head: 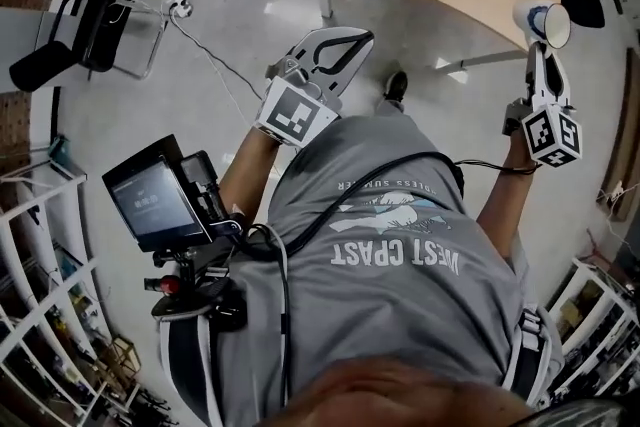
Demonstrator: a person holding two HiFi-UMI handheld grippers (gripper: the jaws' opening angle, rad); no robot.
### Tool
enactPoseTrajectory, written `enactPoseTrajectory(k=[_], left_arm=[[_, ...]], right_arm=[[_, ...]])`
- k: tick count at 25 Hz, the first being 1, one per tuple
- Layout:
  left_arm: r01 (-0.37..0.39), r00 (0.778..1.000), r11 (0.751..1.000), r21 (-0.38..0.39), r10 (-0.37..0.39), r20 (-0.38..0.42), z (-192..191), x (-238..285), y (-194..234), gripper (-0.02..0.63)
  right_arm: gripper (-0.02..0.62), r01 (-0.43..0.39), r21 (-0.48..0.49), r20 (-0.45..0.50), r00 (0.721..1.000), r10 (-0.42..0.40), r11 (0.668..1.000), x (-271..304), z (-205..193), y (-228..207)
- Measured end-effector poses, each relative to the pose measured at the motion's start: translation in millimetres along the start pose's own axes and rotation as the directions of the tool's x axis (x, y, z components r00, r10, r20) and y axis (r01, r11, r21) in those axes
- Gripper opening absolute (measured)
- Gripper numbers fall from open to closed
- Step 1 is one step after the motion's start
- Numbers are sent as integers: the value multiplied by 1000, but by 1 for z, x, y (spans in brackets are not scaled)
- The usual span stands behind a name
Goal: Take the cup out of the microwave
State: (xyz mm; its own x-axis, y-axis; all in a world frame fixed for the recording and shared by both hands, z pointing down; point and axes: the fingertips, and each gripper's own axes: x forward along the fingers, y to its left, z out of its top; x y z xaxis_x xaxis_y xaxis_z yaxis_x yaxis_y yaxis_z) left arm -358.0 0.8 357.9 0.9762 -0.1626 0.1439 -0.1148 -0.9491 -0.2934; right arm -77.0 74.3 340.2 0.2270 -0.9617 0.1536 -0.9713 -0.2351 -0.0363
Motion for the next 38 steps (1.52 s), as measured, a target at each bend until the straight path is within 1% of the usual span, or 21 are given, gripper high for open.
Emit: enactPoseTrajectory(k=[4,8,9,10,11,12,13,14,15,19,23,29,38], left_arm=[[84,994,995,59,-88,63,8,2,-27,43],[138,983,981,137,-152,100,5,-3,-22,43],[153,980,977,146,-169,108,5,1,-20,43],[163,977,978,127,-178,120,8,7,-21,43],[162,975,985,63,-170,145,12,16,-23,43],[155,973,987,-29,-148,175,19,25,-27,43],[150,973,983,-104,-128,194,25,34,-30,43],[149,973,979,-140,-120,197,30,42,-33,43],[149,975,977,-150,-120,187,33,48,-36,43],[157,981,976,-150,-138,133,30,61,-55,43],[147,986,980,-136,-134,104,35,91,-68,43],[100,994,985,-138,-91,68,57,149,-63,43],[24,1000,988,-152,-27,-17,52,254,-48,43]], right_arm=[[71,72,3,17,997,-72,997,-49,-3,-6],[69,122,-5,30,992,-122,992,-62,5,4],[69,139,-8,29,990,-139,990,-64,8,2],[69,156,-8,28,987,-156,988,-68,10,-5],[71,172,-6,26,985,-171,985,-73,11,-15],[69,185,-3,22,982,-185,983,-79,12,-27],[69,197,1,18,980,-197,980,-84,13,-40],[69,208,6,13,978,-208,978,-89,13,-52],[69,216,10,8,976,-216,976,-92,13,-62],[69,242,29,4,970,-242,970,-108,4,-92],[69,233,45,3,972,-234,971,-102,0,-131],[69,216,69,-13,976,-216,974,-62,9,-206],[69,183,92,-63,982,-178,979,39,-12,-326]])
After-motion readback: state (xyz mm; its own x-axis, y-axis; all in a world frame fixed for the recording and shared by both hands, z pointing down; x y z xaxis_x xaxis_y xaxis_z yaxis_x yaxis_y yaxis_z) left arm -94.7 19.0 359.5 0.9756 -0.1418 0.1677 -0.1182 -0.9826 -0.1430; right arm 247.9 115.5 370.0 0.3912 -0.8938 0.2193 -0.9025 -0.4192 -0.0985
